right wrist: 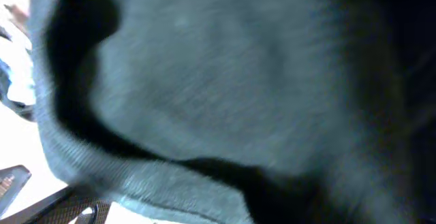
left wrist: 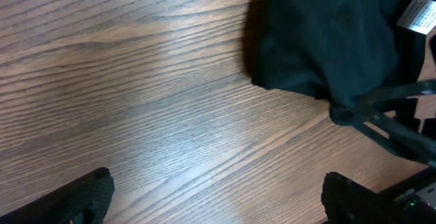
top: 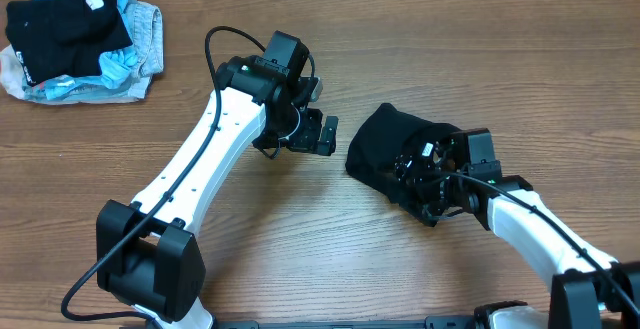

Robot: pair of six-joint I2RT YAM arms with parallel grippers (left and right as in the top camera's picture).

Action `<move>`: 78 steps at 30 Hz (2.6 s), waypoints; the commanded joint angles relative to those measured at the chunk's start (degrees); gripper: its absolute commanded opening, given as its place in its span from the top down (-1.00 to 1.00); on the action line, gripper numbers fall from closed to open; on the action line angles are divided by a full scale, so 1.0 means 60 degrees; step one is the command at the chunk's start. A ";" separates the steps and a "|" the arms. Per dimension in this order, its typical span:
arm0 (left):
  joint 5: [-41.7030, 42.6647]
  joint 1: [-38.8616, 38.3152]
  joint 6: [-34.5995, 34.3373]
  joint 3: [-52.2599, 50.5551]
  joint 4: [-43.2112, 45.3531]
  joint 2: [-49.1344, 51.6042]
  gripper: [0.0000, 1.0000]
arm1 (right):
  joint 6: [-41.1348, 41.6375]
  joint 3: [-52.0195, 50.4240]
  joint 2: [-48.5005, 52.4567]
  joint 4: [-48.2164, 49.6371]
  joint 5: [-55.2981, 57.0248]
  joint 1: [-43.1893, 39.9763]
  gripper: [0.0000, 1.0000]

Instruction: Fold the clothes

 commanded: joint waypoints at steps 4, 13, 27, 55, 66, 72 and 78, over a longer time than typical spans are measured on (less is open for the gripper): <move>-0.0062 0.0026 0.0222 0.0153 -0.0051 -0.0277 -0.99 | 0.0182 -0.0084 0.0758 0.0721 0.0306 0.0036 -1.00; -0.0273 0.0026 0.0219 0.0153 -0.0062 -0.0277 -0.99 | -0.0189 0.0324 0.0765 0.0594 0.0138 0.0036 -0.70; -0.0273 0.0026 0.0222 0.0153 -0.0044 -0.0277 -1.00 | -0.0361 0.0477 0.0765 0.0900 -0.0029 0.0036 -0.13; -0.0284 0.0026 0.0222 0.0153 -0.0058 -0.0277 -0.99 | -0.4215 0.4492 0.0765 -0.5468 0.4167 -0.0087 0.92; -0.0302 0.0026 0.0222 0.0153 -0.0051 -0.0277 -1.00 | -0.4105 0.4492 0.0769 -0.6889 0.6994 -0.0535 0.92; -0.0302 0.0026 0.0219 0.0153 -0.0055 -0.0277 -0.99 | -0.4105 0.4488 0.0769 -0.7093 0.8768 -0.0860 0.33; -0.0302 0.0026 0.0222 0.0153 -0.0058 -0.0277 -1.00 | -0.3537 0.4492 0.0769 -0.6798 0.9533 -0.1712 -0.19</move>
